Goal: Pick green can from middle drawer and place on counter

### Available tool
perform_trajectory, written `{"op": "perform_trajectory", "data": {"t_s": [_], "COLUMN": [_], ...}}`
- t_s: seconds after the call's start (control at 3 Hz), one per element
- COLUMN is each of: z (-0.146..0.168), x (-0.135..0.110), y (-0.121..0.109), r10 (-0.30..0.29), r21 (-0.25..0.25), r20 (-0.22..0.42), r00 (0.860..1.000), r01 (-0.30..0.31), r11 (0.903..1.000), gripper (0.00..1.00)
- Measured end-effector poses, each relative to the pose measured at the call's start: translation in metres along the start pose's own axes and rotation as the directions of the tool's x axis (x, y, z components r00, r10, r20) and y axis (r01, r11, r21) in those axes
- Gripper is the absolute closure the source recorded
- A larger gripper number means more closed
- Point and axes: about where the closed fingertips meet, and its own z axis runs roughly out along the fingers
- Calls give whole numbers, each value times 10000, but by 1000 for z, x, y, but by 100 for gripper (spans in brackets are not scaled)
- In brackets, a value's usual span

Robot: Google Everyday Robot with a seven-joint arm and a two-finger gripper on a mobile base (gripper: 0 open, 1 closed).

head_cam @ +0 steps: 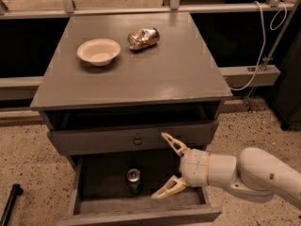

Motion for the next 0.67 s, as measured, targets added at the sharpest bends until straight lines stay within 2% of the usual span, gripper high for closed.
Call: {"op": "perform_trajectory", "data": {"t_s": [0.33, 0.67], "z": [11, 51], "x": [11, 59], "y": [5, 35], "r10": [387, 1409], "r21": [-450, -913], "r20": [-22, 232], "r00": [9993, 9898], "r01": [-387, -1383], "r11": [9982, 9862], "gripper": [0, 0]}}
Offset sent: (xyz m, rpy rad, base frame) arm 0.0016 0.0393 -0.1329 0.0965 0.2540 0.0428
